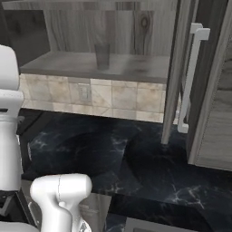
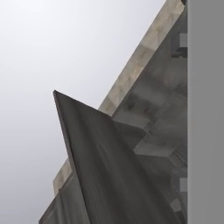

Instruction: There is a bowl on the dining counter. Grab a lemon wedge from the fridge and place it in the bowl. Then get the liquor bottle and glass cup from the cabinet and place them next to the bowl.

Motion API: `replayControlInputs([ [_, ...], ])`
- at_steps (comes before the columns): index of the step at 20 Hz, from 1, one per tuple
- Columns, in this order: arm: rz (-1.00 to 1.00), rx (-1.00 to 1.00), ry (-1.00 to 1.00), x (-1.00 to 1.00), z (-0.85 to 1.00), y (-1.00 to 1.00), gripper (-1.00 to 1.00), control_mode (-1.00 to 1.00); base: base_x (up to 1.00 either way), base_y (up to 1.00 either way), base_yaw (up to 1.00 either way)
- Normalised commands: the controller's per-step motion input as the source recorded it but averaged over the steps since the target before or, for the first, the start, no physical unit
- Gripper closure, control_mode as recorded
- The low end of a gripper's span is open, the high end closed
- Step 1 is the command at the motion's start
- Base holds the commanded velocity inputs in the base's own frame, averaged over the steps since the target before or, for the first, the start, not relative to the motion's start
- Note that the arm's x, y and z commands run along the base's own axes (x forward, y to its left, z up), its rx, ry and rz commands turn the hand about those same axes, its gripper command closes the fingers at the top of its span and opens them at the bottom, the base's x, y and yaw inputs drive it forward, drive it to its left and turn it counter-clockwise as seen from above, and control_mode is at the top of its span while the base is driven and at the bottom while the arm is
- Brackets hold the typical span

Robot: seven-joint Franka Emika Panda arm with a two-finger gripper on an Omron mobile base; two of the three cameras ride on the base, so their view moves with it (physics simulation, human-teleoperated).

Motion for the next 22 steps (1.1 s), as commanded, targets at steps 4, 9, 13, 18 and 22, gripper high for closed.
replayControlInputs([
  [4,0.0,0.0,0.05,0.13,0.0,-0.02,-1.0,-1.0,0.01,0.0,0.0],
  [9,0.0,0.0,0.27,0.36,0.0,-0.3,-1.0,-1.0,0.0,0.0,0.0],
  [13,0.0,0.0,0.57,0.3,-0.02,-0.23,-1.0,-1.0,0.0,0.0,0.0],
  [18,0.02,-0.06,0.63,0.17,-0.27,-0.04,-1.0,-1.0,0.0,0.0,0.0],
  [22,0.01,-0.11,0.44,0.04,-0.52,0.0,-1.0,-1.0,0.0,0.0,0.0],
])
